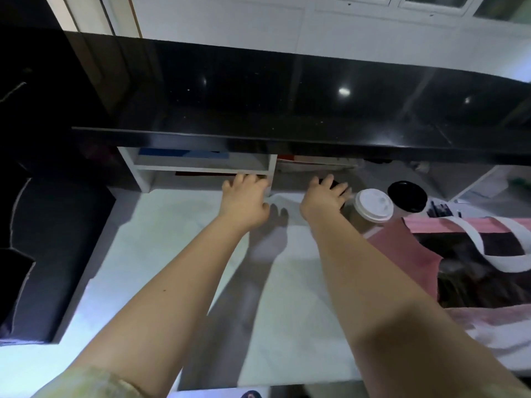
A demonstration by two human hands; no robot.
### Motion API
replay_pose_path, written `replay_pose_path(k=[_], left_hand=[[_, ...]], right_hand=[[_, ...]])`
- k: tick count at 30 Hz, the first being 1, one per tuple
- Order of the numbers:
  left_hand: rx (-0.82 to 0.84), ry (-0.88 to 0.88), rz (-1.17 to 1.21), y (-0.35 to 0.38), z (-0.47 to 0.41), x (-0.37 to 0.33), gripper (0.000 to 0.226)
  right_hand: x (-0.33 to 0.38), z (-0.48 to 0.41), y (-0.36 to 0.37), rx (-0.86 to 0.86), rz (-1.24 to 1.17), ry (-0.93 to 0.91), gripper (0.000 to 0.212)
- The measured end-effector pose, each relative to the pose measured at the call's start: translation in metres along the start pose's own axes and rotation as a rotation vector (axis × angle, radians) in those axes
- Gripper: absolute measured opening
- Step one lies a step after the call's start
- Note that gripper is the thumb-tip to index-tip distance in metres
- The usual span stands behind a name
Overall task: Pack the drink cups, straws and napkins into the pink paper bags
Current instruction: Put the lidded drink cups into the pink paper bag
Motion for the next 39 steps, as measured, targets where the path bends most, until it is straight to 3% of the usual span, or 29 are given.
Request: replay_pose_path(k=[5,11,18,28,32,35,39], left_hand=[[-0.025,-0.016,0.006,-0.01,0.008,0.01,0.055],[-0.225,-0.031,0.026,-0.08,0.029,0.022,0.056],[-0.392,0.205,0.085,-0.146,0.061,-0.057,0.051],[-0.297,0.42,-0.028,-0.109,0.107,-0.207,0.052],[-0.254,0.441,0.1,-0.101,0.135,-0.243,0.047],[-0.08,0.397,0.319,-0.091,0.16,-0.262,0.033],[0.106,0.251,0.31,-0.056,0.182,-0.272,0.022]], right_hand=[[0.019,0.017,-0.007,-0.077,-0.043,-0.143,0.07],[0.047,0.076,-0.08,-0.316,-0.093,-0.44,0.072],[-0.039,0.164,-0.181,-0.562,-0.224,-0.494,0.08],[-0.188,0.227,-0.178,-0.668,-0.324,-0.478,0.065],[-0.237,0.248,-0.175,-0.735,-0.387,-0.522,0.062],[-0.271,0.257,-0.173,-0.741,-0.419,-0.543,0.064],[-0.3,0.26,-0.16,-0.647,-0.435,-0.629,0.072]])
Point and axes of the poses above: each hand's wrist, its own z-axis away from the middle knuckle, its own y-axis out of the palm, x = y × z, the point moved 4 cm from there along -z, towards the middle knuckle, and after that the axes turned 15 degrees about -y, right-handed, at the moved point
